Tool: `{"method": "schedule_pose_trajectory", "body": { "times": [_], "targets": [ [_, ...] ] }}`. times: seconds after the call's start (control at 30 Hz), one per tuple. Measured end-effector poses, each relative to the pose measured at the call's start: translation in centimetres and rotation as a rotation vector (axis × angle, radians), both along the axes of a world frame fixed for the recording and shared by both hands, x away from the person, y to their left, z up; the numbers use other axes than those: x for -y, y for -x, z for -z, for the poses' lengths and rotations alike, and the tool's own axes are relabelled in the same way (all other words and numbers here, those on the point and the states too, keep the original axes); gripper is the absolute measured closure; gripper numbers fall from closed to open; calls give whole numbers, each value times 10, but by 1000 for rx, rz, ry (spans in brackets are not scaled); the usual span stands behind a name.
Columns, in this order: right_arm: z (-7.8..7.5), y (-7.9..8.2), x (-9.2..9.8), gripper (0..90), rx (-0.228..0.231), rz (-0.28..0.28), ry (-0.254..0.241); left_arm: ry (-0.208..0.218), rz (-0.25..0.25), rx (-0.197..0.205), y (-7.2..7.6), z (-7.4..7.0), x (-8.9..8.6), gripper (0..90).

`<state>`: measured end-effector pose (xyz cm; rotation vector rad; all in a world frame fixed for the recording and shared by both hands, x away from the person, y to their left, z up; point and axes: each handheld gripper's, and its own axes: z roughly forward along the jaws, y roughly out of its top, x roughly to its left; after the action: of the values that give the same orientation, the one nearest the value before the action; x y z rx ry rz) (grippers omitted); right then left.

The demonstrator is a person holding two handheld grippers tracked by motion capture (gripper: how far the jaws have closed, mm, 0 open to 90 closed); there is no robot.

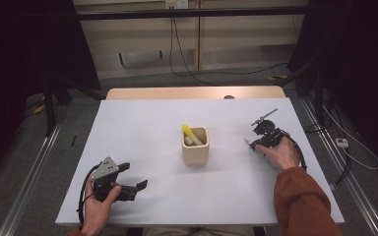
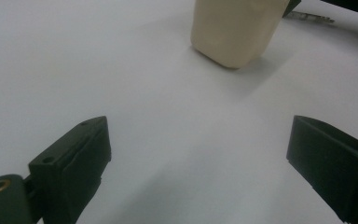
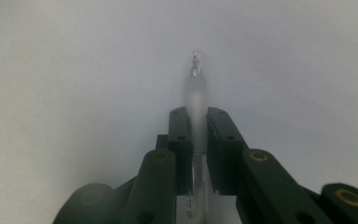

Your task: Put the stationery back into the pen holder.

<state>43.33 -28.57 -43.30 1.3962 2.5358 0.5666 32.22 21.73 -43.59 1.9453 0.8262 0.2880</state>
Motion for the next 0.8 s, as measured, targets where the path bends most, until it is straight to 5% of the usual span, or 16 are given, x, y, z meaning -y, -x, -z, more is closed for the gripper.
{"method": "schedule_pose_trajectory", "body": {
  "times": [0.53,0.8],
  "targets": [
    [-13,7,1,814,71,-1,-49,3,3,1,0,0,0,63],
    [-25,12,8,814,146,15,-97,3,4,1,0,0,0,63]
  ]
}}
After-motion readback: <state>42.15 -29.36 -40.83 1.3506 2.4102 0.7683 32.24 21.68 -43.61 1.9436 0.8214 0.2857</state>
